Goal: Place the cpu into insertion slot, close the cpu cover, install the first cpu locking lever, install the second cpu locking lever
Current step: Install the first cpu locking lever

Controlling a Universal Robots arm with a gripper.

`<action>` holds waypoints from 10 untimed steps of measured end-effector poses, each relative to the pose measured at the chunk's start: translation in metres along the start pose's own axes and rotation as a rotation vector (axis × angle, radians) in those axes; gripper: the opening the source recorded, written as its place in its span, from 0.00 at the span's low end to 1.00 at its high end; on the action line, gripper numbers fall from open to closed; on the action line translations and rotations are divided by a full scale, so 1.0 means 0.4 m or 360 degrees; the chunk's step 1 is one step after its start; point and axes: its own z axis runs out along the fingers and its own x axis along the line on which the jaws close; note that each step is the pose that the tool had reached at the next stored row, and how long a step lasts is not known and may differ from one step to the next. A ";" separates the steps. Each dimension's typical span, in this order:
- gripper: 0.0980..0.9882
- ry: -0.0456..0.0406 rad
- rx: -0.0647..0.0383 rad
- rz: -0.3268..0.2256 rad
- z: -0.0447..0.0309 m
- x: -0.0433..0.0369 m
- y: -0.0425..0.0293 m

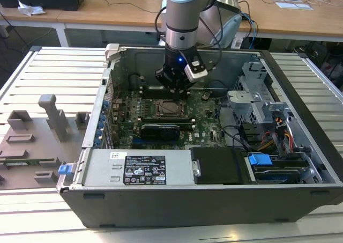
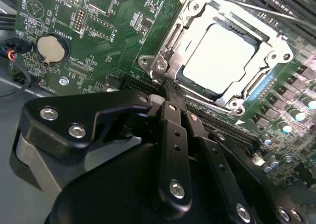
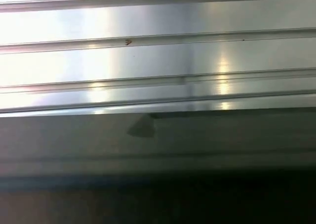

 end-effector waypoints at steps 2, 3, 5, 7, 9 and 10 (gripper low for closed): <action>0.01 -0.0006 0.0020 -0.0001 -0.002 0.003 -0.008; 0.01 -0.0007 0.0029 -0.0001 -0.002 0.004 -0.019; 0.01 -0.0008 0.0031 -0.0001 -0.002 0.006 -0.035; 0.01 -0.0009 0.0031 -0.0001 -0.002 0.007 -0.070; 0.01 -0.0010 0.0033 -0.0001 -0.003 0.007 -0.089; 0.01 -0.0011 0.0034 -0.0001 -0.010 0.007 -0.089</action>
